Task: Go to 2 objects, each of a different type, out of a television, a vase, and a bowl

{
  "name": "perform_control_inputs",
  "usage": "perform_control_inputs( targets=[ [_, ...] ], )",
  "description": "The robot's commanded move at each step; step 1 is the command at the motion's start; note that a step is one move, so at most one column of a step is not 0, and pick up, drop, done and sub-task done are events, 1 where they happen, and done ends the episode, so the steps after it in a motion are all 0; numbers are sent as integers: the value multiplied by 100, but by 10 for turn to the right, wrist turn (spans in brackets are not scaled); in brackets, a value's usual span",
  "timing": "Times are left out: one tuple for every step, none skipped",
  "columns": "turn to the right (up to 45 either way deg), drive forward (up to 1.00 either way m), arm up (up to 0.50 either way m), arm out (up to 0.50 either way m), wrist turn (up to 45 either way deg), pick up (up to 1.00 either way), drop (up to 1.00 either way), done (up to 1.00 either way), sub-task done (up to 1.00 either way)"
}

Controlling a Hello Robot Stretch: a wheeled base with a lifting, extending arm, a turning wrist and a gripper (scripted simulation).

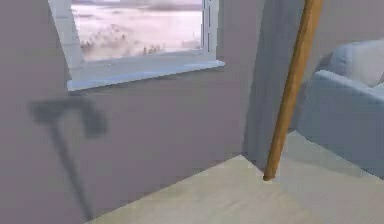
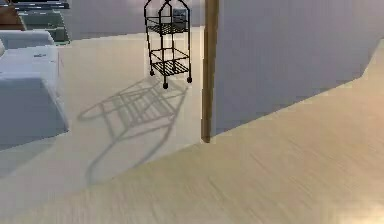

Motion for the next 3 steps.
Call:
perform_control_inputs(
  targets=[
    [450,0,0,0,0,0,0,0,0],
    [450,0,0,0,0,0,0,0,0],
    [450,0,0,0,0,0,0,0,0]
  ],
)
